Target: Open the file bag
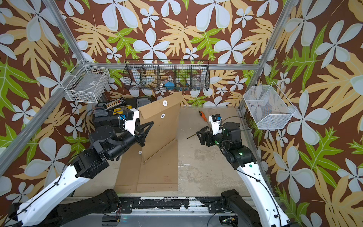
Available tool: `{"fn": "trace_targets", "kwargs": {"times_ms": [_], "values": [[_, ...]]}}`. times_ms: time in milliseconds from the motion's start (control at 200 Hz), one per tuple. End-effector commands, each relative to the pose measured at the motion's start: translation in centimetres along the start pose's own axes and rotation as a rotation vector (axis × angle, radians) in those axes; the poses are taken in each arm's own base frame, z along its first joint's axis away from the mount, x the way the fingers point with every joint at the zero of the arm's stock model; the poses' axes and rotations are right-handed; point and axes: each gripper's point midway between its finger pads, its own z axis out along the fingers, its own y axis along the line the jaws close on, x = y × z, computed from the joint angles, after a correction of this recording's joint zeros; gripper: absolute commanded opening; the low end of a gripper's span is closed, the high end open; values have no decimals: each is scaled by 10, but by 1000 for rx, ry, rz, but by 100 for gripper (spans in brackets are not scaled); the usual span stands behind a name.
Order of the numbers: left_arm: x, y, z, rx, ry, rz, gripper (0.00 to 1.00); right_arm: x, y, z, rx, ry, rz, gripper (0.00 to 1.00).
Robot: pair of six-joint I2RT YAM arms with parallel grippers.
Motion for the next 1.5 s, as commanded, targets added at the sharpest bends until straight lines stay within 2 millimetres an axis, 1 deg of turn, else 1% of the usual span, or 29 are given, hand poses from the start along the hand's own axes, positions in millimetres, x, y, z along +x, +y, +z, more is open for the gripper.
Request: {"fn": "trace_targets", "kwargs": {"times_ms": [0,80,110,160,165,170,180,230,250,285,305,325,395,466,521,556,636,711,881,976,1101,1252,1347,1497], "values": [[-5,-6,-1,46,-7,-22,0,5,-31,-2,179,40,3,93],[-3,-4,-1,46,0,-32,0,10,-43,-4,253,103,-20,95],[-1,-3,0,47,6,-35,0,15,-46,-3,268,137,-30,93],[1,-2,0,45,10,-38,0,30,-49,2,271,249,-56,92],[1,-2,0,45,11,-39,0,31,-50,3,273,258,-58,92],[1,-2,1,45,12,-39,0,28,-50,4,276,254,-59,92],[2,-2,1,42,12,-40,0,39,-53,5,285,307,-62,92],[4,0,3,38,20,-42,0,59,-57,8,304,450,-92,94],[5,0,3,39,22,-44,0,63,-59,9,306,485,-95,94],[6,0,4,41,26,-48,0,64,-58,12,297,491,-91,94],[6,0,5,43,26,-49,0,63,-54,13,275,470,-85,94],[7,-1,6,47,30,-51,0,57,-50,15,255,427,-81,95],[11,0,9,53,45,-57,0,39,-27,18,136,278,-40,93],[15,1,11,66,63,-71,0,18,-3,16,10,159,-37,92],[18,0,13,93,76,-80,0,11,13,16,-85,108,-40,92],[18,-3,13,114,82,-81,0,8,18,17,-116,88,-33,91],[20,-11,13,170,97,-76,0,1,20,21,-131,61,-19,88],[23,-17,12,209,109,-70,0,-12,27,20,-168,8,-24,85],[28,-22,12,243,128,-62,0,-38,47,3,-266,-140,-81,82],[30,-26,12,271,135,-54,0,-46,58,-4,-316,-188,-117,82],[30,-33,10,314,140,-49,0,-52,60,-10,-322,-221,-146,82],[33,-41,4,361,146,-35,0,-70,65,-27,-319,-312,-178,81],[32,-46,-1,396,144,-32,0,-79,63,-31,-298,-347,-175,81],[30,-48,-5,404,134,-33,0,-89,65,-39,-303,-398,-173,81]]}}
